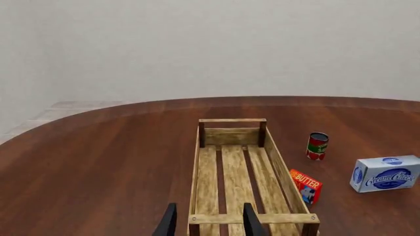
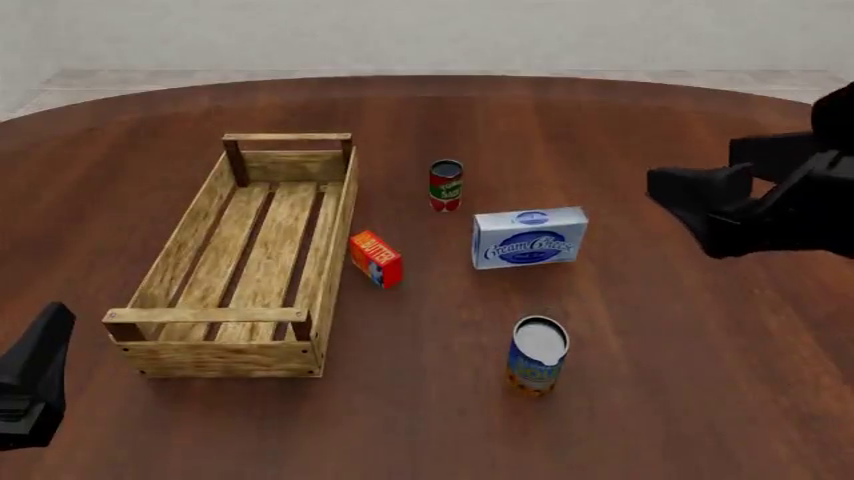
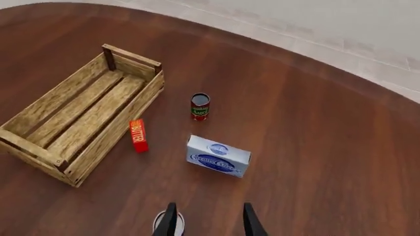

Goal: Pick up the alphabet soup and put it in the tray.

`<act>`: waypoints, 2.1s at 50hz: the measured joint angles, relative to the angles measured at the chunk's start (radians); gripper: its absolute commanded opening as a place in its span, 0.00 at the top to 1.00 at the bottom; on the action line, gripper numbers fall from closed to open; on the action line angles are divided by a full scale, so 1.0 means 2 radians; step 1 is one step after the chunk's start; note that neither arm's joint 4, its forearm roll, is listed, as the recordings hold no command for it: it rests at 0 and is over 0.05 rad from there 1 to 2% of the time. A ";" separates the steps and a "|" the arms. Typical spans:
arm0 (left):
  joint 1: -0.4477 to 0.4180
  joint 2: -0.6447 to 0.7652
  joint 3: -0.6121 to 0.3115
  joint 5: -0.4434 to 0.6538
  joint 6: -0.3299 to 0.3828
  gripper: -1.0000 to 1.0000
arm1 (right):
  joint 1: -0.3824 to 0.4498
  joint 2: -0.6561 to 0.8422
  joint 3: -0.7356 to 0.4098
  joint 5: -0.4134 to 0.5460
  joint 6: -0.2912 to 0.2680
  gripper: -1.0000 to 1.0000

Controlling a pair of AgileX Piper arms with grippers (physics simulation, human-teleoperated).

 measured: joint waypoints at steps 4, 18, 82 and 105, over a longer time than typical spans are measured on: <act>0.000 0.000 0.000 0.000 0.000 0.00 | 0.006 0.022 -0.024 0.024 -0.008 0.00; 0.000 0.001 0.001 -0.002 0.000 0.00 | 0.036 0.081 -0.083 0.091 -0.014 0.00; 0.000 0.001 0.000 -0.001 0.000 0.00 | 0.101 0.201 -0.053 0.088 0.015 0.00; 0.000 0.001 0.001 -0.002 0.000 0.00 | 0.104 0.230 -0.031 0.061 0.029 0.00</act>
